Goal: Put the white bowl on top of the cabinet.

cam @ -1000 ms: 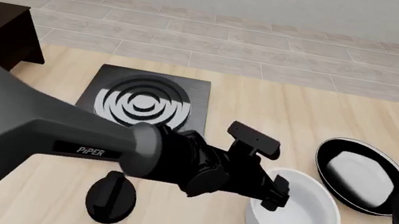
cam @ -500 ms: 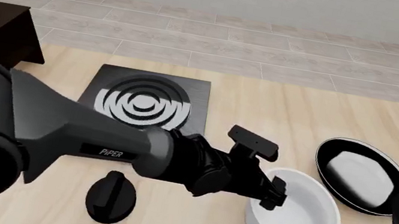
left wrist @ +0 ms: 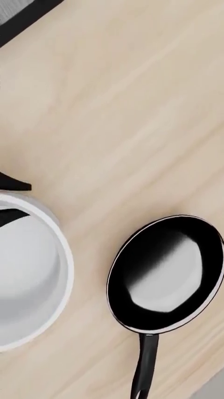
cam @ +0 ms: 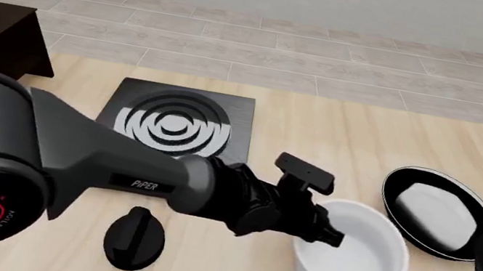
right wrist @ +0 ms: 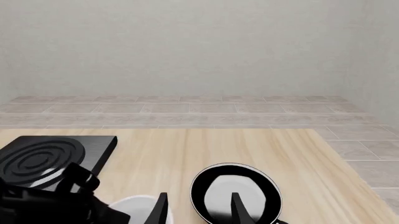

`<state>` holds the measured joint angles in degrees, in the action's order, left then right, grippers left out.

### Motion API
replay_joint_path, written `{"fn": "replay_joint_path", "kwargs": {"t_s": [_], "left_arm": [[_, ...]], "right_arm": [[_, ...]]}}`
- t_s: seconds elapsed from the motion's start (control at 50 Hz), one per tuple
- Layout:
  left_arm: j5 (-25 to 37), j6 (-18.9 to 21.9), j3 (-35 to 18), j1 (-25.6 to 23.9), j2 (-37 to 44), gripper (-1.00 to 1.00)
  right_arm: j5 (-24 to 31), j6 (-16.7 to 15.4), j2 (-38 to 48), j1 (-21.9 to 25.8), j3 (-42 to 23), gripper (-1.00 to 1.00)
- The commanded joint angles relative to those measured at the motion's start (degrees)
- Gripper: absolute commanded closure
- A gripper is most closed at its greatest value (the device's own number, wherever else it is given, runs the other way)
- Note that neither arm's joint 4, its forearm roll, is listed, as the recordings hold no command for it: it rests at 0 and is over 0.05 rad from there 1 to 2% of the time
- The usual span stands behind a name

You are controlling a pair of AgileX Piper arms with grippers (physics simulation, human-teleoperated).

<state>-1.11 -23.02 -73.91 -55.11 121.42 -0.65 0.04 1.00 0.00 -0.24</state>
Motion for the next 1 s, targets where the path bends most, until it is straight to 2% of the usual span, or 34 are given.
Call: {"fn": "replay_joint_path", "kwargs": {"t_s": [0.02, 0.3, 1.0], "left_arm": [[1.71, 0.90, 0.86, 0.67, -2.84, 1.00], [4.05, 3.78, 2.46, 3.06, -8.71, 1.00], [8.28, 7.41, 5.72, 8.39, -19.15, 1.00]], "right_arm": [[0.00, 0.00, -0.01, 0.01, 0.00, -1.00], [-0.01, 0.00, 0.02, 0.00, 0.00, -1.00], [0.00, 0.00, 0.00, -0.01, 0.00, -1.00]]}}
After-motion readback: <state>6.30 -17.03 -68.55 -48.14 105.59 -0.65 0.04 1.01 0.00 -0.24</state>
